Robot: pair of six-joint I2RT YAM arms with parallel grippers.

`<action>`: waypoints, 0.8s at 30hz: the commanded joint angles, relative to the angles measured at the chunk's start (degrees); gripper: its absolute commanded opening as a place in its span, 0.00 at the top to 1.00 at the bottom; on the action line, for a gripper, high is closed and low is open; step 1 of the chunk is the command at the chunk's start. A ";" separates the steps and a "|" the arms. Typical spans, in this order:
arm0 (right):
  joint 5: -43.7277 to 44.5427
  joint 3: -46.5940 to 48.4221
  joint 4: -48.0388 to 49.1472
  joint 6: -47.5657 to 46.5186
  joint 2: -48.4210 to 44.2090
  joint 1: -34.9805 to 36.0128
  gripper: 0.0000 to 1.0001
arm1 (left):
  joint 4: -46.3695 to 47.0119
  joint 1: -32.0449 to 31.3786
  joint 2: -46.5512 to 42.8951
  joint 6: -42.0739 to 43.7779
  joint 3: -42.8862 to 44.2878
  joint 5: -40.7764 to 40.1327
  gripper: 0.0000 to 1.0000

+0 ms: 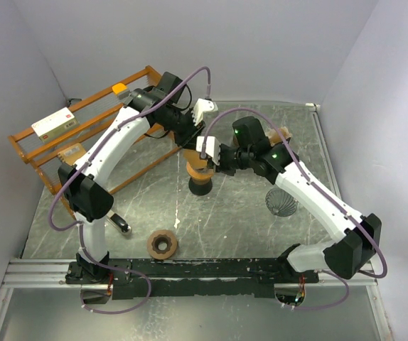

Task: Place the coffee filter in the dripper
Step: Place the coffee filter in the coffee dripper.

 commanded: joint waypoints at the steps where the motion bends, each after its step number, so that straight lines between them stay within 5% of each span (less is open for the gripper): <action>1: -3.67 -1.47 3.36 2.06 -2.45 -1.30 1.00 | 2.38 0.29 -0.64 -1.06 0.13 -0.42 0.70; 10: -5.42 -1.95 2.11 1.10 -0.54 -2.20 1.00 | 4.18 0.31 -0.52 -1.20 -1.23 0.16 0.67; 15: -5.80 -0.70 -0.50 -0.17 0.39 -2.23 0.86 | 6.68 0.29 -1.93 -0.69 -3.69 -0.51 0.62; 24: -6.41 0.39 -2.96 -1.38 1.60 -2.15 0.60 | 10.89 0.29 -3.80 -2.25 -6.03 -5.13 0.39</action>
